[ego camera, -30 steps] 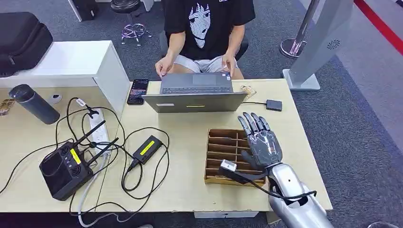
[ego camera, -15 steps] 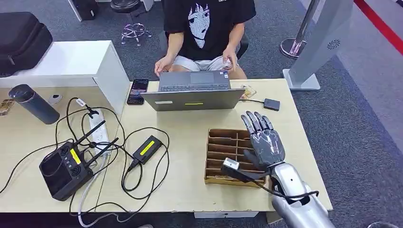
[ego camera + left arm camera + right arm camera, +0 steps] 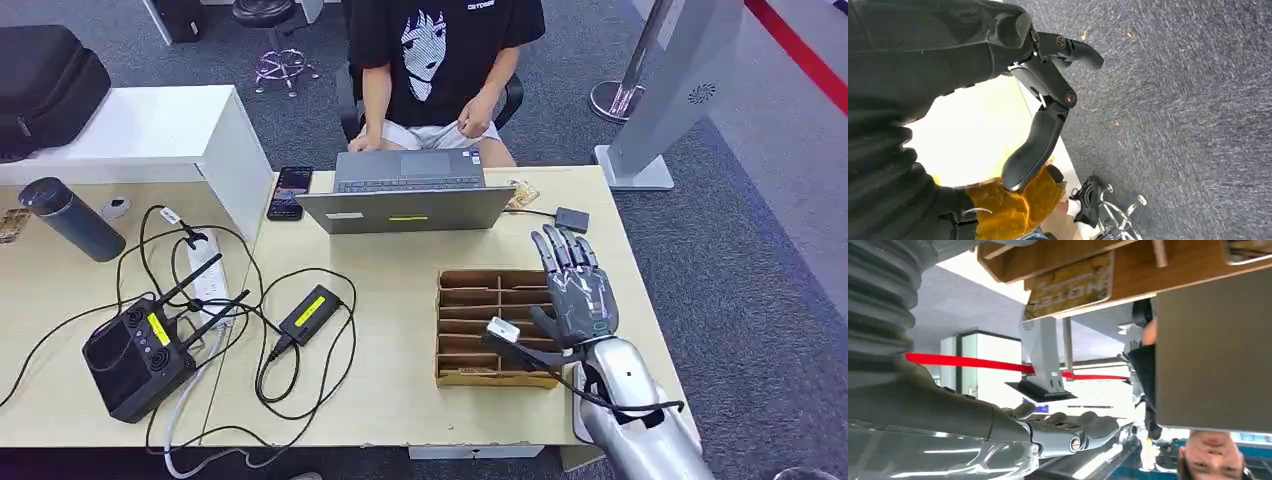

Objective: Pass the card to the sensor for recognition and then transmit it.

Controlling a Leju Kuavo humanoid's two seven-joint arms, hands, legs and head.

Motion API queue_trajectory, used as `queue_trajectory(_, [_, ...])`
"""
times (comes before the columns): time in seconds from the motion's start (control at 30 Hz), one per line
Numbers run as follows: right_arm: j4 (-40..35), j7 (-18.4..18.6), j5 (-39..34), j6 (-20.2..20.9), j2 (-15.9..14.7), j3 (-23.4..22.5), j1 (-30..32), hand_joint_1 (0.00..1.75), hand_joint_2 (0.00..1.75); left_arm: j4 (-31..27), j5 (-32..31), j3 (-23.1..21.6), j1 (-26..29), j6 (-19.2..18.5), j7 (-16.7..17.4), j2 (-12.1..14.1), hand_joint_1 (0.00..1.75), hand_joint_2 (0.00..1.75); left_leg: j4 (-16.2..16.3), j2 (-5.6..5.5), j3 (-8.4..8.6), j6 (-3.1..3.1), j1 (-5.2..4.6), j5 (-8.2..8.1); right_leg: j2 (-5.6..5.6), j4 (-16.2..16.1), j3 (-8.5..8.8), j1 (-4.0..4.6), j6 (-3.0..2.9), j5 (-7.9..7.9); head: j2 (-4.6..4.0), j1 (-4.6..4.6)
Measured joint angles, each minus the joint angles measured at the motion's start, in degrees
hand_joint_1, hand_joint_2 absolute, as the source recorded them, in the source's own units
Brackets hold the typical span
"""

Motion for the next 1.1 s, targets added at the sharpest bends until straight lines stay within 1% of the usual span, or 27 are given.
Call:
queue_trajectory(0.6, [0.15,-1.2,-2.23,0.83,0.76,-1.27,0.0,0.0,1.75,0.0,-0.33,0.44,0.0,-0.02,0.0,-0.09,0.0,1.75,0.0,0.0,0.0,0.0,0.0,0.0,0.0,0.0,0.0,0.0,0.0,0.0,0.0,0.0])
queue_trajectory(0.83, [-0.5,-3.3,-4.61,1.62,1.27,-1.38,0.03,0.0,1.75,0.0,-0.9,0.83,0.0,-0.09,0.0,-0.09,0.0,1.75,0.0,0.0,0.0,0.0,0.0,0.0,0.0,0.0,0.0,0.0,0.0,0.0,0.0,0.0])
queue_trajectory(1.1, [-1.57,-3.37,-5.35,2.19,1.81,-1.35,0.02,0.0,1.75,0.0,-1.49,1.46,-0.01,-0.15,0.0,-0.09,0.0,1.75,0.0,0.0,0.0,0.0,0.0,0.0,0.0,0.01,0.0,0.0,0.0,0.0,0.0,0.0])
